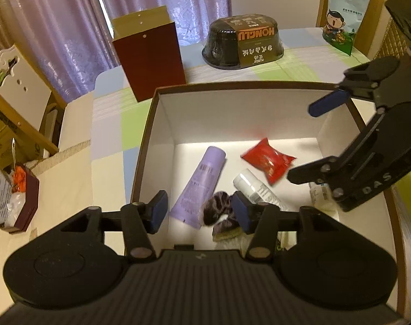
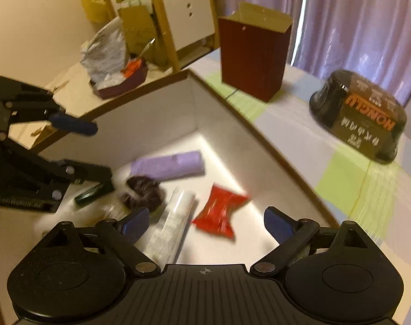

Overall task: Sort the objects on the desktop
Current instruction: 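Release purple tube into box with left gripper while right gripper releases red packet, then lift both open grippers up out of the box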

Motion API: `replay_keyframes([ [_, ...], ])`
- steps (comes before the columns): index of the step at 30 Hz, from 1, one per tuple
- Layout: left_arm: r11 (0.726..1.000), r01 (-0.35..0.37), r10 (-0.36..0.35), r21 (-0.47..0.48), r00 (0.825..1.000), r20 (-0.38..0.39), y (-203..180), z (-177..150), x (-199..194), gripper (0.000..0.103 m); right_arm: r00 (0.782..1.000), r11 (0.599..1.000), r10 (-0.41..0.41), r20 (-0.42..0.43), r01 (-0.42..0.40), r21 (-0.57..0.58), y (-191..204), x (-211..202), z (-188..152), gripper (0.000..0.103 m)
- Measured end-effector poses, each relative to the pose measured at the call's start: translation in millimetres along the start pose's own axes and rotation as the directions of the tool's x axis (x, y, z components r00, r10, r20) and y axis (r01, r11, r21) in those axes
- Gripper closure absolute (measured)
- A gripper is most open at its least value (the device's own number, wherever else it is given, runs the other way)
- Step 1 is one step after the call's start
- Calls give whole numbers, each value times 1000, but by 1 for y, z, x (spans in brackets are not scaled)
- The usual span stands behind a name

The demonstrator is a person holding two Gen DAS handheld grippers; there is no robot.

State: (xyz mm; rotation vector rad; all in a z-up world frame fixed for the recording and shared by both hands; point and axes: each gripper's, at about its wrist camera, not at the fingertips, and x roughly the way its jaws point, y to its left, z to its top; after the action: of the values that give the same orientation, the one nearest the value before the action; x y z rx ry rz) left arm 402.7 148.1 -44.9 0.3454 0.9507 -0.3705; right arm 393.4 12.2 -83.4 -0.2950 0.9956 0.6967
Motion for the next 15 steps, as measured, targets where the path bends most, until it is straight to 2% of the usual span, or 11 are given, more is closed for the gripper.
replay_keyframes([
  [7, 999, -24, 24, -28, 1000, -6, -3, -9, -18, 30, 998, 999, -41, -37, 41, -9, 13, -16, -12, 9],
  [15, 999, -41, 42, -28, 999, 2, -11, -11, -35, 25, 997, 998, -60, -46, 60, 11, 19, -25, -17, 9],
])
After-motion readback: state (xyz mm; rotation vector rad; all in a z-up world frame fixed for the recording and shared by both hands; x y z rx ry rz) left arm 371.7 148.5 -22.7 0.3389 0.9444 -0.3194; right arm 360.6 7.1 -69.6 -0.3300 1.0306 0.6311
